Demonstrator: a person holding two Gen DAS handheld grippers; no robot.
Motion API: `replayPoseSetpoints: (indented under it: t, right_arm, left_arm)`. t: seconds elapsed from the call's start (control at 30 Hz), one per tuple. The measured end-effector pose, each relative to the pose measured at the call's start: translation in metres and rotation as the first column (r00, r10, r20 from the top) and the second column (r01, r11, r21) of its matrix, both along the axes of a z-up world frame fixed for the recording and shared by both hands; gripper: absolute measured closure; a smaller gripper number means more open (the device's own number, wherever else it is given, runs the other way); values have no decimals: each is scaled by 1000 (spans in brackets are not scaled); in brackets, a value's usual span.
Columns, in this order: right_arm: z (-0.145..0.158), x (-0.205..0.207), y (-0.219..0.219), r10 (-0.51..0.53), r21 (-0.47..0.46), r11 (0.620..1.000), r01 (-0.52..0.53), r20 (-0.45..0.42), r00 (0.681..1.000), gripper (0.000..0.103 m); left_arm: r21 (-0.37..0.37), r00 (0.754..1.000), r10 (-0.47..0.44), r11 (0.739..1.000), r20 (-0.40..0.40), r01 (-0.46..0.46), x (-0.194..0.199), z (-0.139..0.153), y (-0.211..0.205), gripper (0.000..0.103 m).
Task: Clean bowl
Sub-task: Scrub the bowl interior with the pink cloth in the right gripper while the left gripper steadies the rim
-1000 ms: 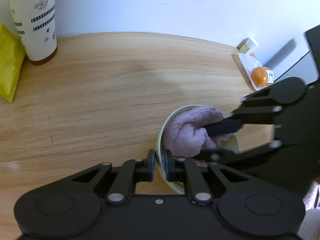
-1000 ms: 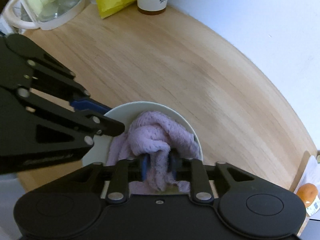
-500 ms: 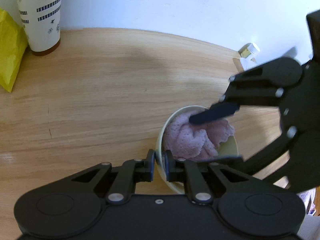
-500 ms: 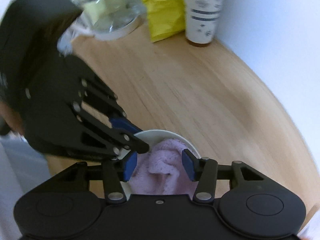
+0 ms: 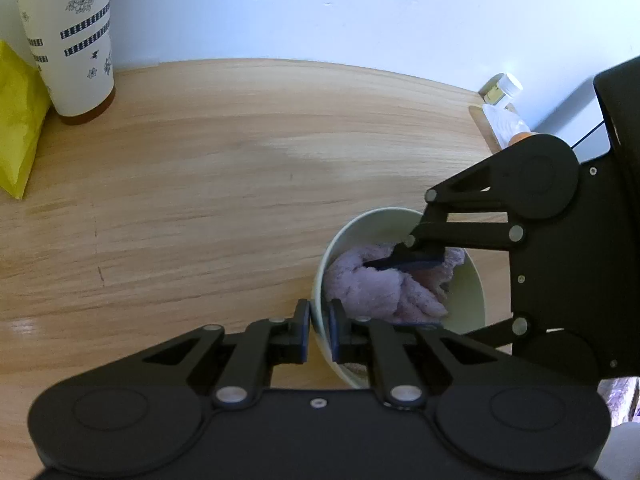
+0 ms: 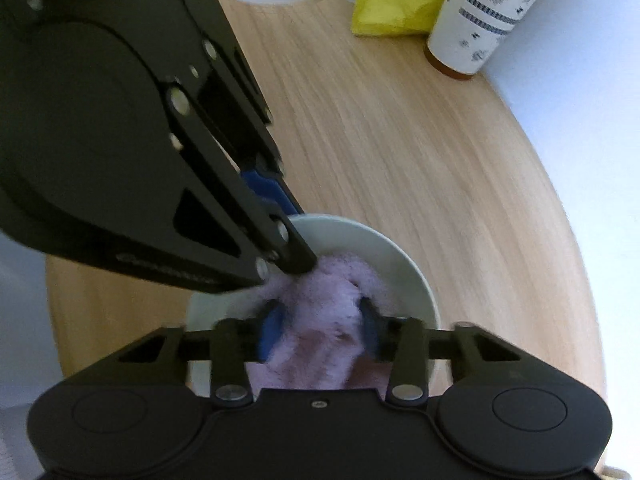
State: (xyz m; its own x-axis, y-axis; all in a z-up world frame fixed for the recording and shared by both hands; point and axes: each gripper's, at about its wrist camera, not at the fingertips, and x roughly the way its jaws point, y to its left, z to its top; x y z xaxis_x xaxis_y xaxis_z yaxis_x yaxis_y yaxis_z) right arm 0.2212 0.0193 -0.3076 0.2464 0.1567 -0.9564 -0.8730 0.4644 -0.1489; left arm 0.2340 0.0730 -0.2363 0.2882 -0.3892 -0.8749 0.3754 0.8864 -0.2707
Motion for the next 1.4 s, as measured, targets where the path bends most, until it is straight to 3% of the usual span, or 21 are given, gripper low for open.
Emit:
replayPoseSetpoints:
  t: [0.37,0.67,0.9,1.1,1.3,1.4]
  right_arm:
    - [4,-19,4,65,-169,985,-41,139,988,76]
    - [14,-13,-5,11,-155,988,6,108,994,76]
    - [-5,12,-10,-32,-102,994,25,-61,998,76]
    - [-8,33,-16,-95,-55,995,86,-201,975,75]
    - [-10,51,-29,-125,0,991,135,-382,916,76]
    - [-10,63,-42,-166,43,976,212,-484,859,76]
  left_arm:
    - [22,1000,-16,1000,6,16,-1,1,-4,94]
    - [13,1000,-28,1000,8,28,-2,1,-5,94]
    - [-16,1000,-19,1000,-6,19,-1,0,2,94]
    - [-22,1000,-5,1000,0,5,1,1,3,96]
    - [-12,1000,-3,1000,13,3,0,2,2,98]
    - [2,1000,-10,1000,21,10,-1,3,-1,98]
